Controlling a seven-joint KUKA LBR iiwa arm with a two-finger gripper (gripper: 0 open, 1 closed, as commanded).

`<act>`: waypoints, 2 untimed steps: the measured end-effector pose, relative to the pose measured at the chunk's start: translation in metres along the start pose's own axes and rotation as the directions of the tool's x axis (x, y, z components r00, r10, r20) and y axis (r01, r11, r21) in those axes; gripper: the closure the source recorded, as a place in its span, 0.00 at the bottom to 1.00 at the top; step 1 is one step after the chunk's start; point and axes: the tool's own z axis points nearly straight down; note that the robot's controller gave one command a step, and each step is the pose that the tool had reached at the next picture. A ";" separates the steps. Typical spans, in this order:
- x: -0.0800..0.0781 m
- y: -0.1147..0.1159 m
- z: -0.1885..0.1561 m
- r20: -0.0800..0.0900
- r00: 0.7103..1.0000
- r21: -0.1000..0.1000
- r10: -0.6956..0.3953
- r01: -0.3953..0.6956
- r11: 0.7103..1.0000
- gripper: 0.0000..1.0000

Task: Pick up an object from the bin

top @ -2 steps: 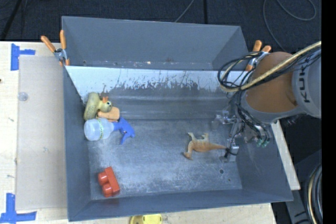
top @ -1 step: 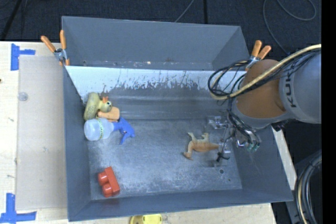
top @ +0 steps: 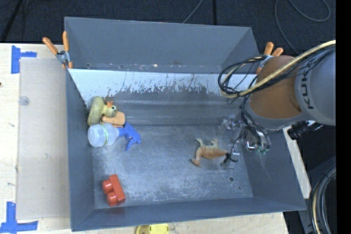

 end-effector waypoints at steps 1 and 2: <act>0.014 0.009 0.007 -0.002 0.998 0.000 -0.057 0.057 0.998 0.00; 0.006 0.013 0.026 -0.001 0.986 0.001 -0.165 0.165 0.986 1.00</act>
Offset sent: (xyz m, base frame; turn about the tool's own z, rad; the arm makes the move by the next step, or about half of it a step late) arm -0.0045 0.0147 -0.0267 -0.1655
